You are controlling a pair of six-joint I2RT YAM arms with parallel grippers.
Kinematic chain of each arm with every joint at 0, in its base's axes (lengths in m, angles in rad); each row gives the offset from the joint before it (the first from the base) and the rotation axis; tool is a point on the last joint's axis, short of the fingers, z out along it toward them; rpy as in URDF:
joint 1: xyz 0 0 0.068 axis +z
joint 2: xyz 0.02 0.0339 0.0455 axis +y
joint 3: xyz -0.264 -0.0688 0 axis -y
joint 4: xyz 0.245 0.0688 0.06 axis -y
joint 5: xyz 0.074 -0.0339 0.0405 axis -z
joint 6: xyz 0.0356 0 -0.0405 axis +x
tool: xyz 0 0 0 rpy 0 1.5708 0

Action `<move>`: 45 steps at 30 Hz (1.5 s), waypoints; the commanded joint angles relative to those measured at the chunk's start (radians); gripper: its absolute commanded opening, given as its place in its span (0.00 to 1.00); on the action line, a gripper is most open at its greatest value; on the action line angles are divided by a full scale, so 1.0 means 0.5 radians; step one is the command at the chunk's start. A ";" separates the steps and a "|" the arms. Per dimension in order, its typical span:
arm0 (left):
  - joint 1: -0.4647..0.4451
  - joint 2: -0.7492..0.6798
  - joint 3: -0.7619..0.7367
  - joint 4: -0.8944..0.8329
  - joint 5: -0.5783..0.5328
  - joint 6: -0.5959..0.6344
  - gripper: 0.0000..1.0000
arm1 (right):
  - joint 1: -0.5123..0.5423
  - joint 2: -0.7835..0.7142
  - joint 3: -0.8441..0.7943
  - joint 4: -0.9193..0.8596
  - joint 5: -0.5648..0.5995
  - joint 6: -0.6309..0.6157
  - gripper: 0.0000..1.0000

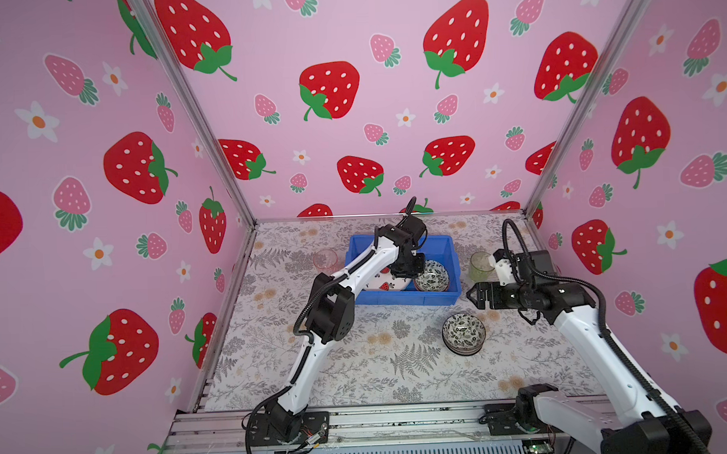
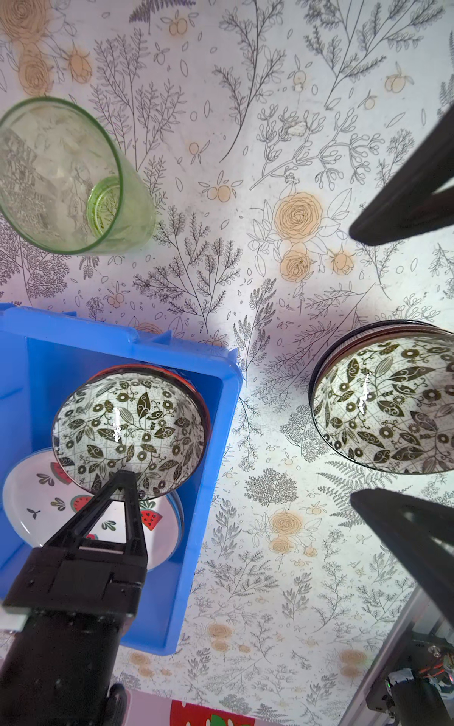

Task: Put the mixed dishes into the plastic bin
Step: 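Lower the green-leaf bowl beside the orange bowl and open the left gripper, then raise the left gripper from the bin while the right gripper lowers onto the stack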

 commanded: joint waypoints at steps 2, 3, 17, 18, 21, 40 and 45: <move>-0.012 0.019 0.113 0.008 0.043 -0.006 0.21 | -0.012 -0.043 -0.023 -0.048 0.008 -0.006 0.99; -0.012 0.022 0.113 0.013 0.050 -0.008 0.21 | -0.011 -0.043 -0.024 -0.048 0.006 -0.006 0.99; -0.022 -0.083 0.185 -0.010 0.087 0.019 0.88 | -0.012 -0.115 -0.003 -0.147 0.031 -0.006 0.99; -0.019 -0.111 0.182 -0.019 0.076 0.032 0.92 | -0.013 -0.118 0.001 -0.159 0.037 -0.003 0.99; -0.015 -0.223 0.128 -0.015 0.033 0.070 1.00 | -0.013 -0.104 0.016 -0.204 0.072 0.008 0.99; 0.419 -1.385 -1.111 0.402 -0.261 0.092 0.99 | 0.115 -0.105 -0.152 -0.297 0.264 0.328 0.92; 0.657 -1.454 -1.249 0.305 -0.280 0.141 0.99 | 0.241 -0.118 -0.189 -0.296 0.313 0.416 0.92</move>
